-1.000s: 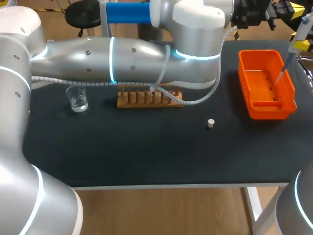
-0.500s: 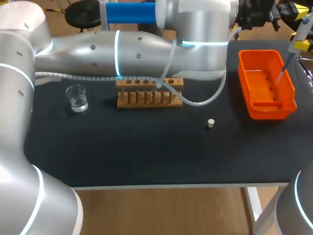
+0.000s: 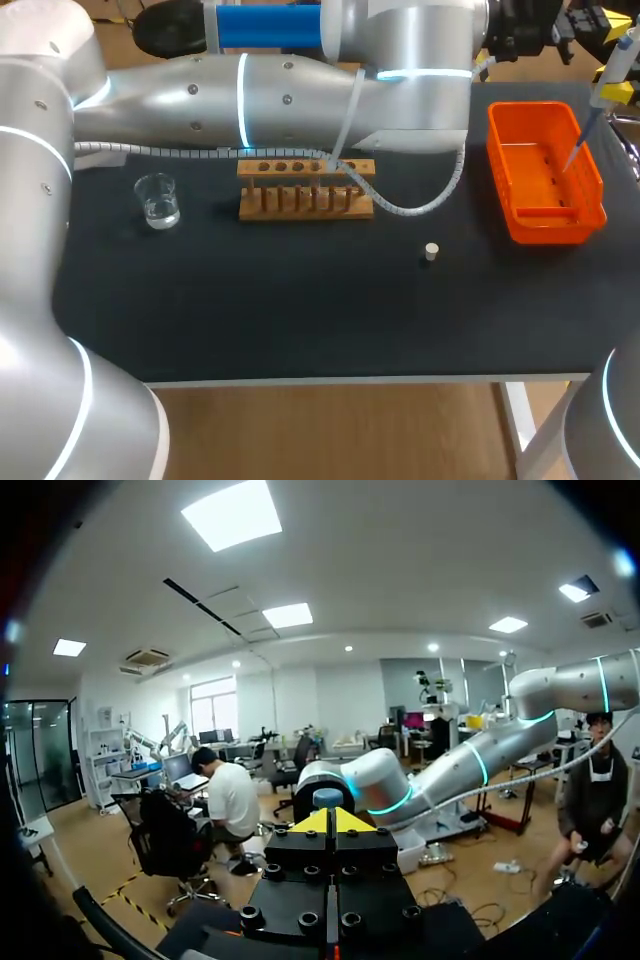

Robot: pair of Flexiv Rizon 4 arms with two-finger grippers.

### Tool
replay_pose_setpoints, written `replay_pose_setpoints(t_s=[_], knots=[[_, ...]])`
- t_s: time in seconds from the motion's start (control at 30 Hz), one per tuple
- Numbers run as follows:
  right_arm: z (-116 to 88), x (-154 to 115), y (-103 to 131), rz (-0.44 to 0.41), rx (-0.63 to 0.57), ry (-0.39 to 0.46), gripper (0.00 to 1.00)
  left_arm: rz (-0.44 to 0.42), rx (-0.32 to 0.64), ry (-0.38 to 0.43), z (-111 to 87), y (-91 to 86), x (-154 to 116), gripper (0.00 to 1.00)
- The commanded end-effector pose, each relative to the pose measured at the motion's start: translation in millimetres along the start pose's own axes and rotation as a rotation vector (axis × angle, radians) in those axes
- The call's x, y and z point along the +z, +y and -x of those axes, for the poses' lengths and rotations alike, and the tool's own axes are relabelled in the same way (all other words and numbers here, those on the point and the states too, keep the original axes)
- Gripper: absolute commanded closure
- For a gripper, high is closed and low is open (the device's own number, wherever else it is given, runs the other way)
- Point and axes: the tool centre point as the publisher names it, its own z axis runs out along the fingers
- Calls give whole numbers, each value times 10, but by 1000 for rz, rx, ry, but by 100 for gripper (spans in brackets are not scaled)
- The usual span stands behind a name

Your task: Invert the test tube, pick up the pipette, mount the tip to pipette, aspirate from beaker and dispense into the tube, eject the tip, return the pipette, and cap with the stopper.

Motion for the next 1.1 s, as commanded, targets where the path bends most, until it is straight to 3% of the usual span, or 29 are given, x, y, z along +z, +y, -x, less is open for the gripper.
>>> replay_pose_setpoints(t_s=[0.03,1.1], knots=[[-8,5,7,-2,0,-2,100,2,0,-9,-19,15,52,100],[-8,5,7,-2,0,-2,100,28,-15,1,-14,96,119,100]])
